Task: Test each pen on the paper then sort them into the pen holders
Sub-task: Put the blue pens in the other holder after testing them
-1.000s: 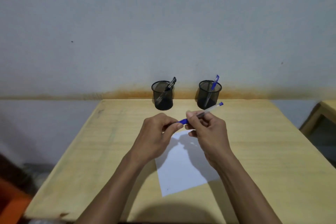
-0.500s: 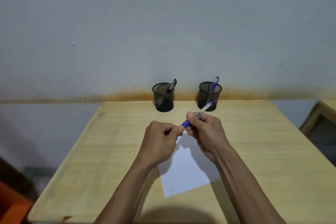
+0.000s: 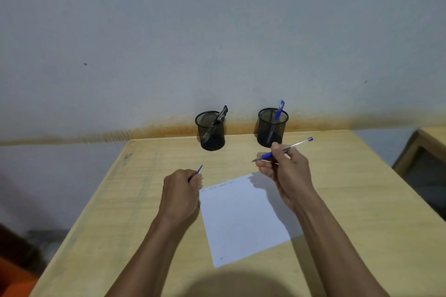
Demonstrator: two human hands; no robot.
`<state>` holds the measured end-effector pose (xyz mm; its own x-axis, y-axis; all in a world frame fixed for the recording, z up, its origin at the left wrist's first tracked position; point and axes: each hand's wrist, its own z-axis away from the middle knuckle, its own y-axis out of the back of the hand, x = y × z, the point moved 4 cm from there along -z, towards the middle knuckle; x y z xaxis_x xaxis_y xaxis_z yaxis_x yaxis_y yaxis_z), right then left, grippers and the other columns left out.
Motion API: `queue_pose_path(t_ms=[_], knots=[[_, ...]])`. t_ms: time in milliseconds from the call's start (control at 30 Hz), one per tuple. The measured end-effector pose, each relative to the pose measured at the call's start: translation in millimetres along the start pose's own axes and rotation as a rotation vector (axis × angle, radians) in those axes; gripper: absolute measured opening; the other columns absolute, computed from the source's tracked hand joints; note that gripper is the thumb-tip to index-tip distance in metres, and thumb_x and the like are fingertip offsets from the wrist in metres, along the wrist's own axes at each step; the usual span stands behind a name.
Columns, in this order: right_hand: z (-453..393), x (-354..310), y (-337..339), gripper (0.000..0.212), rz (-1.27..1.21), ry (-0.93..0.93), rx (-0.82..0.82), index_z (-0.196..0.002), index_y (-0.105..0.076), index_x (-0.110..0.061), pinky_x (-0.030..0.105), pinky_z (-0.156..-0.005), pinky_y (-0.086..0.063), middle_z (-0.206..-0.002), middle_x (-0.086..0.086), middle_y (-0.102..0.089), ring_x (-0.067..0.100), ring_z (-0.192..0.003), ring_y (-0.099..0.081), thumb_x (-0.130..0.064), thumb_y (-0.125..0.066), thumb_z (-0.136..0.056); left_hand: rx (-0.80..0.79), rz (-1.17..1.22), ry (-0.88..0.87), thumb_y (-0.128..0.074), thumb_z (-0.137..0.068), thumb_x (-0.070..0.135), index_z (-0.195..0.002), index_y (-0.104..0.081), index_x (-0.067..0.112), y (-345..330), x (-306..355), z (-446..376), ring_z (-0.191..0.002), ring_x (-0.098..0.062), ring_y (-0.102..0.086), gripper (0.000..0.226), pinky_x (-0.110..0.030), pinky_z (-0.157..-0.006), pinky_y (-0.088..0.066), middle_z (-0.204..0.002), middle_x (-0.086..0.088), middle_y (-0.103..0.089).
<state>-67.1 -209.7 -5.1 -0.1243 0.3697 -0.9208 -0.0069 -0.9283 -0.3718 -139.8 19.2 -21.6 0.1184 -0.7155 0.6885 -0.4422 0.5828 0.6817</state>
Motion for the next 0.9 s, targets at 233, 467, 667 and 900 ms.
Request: queue_pose_path(t_ms=[233, 467, 667, 900], knots=[[15, 9, 14, 0.013, 0.095, 0.02, 0.016, -0.098, -0.061, -0.01, 0.027, -0.061, -0.061, -0.085, 0.014, -0.076, 0.017, -0.064, -0.069, -0.022, -0.058, -0.104, -0.069, -0.136, 0.135, -0.066, -0.083, 0.024, -0.066, -0.071, 0.018, -25, -14, -47, -0.069, -0.022, -0.063, 0.018, -0.032, -0.063, -0.048, -0.063, 0.003, -0.068], [17, 11, 19, 0.014, 0.173, 0.034, 0.005, -0.099, -0.064, -0.008, 0.03, -0.065, -0.061, -0.084, 0.013, -0.078, 0.019, -0.067, -0.069, -0.021, -0.061, -0.103, -0.123, -0.263, 0.115, -0.061, -0.091, 0.022, -0.069, -0.076, 0.021, -40, -22, -73, -0.09, -0.022, -0.056, 0.027, -0.038, -0.077, -0.038, -0.072, 0.006, -0.071], [15, 24, 19, 0.015, 0.183, 0.012, 0.001, -0.096, -0.065, -0.008, 0.03, -0.064, -0.062, -0.079, 0.01, -0.078, 0.02, -0.067, -0.071, -0.022, -0.061, -0.103, -0.161, -0.215, 0.122, -0.067, -0.088, 0.038, -0.076, -0.077, 0.023, -42, -32, -83, -0.099, -0.026, -0.057, 0.022, -0.043, -0.087, -0.045, -0.083, 0.009, -0.072], [11, 30, 21, 0.018, 0.186, 0.027, 0.048, -0.097, -0.052, -0.012, 0.035, -0.058, -0.063, -0.083, 0.018, -0.076, 0.026, -0.072, -0.078, -0.014, -0.07, -0.097, 0.013, -0.004, -0.178, -0.073, -0.084, 0.036, -0.102, -0.074, 0.019, -32, -12, -62, -0.108, -0.017, -0.058, 0.025, -0.026, -0.088, -0.045, -0.108, 0.003, -0.069]])
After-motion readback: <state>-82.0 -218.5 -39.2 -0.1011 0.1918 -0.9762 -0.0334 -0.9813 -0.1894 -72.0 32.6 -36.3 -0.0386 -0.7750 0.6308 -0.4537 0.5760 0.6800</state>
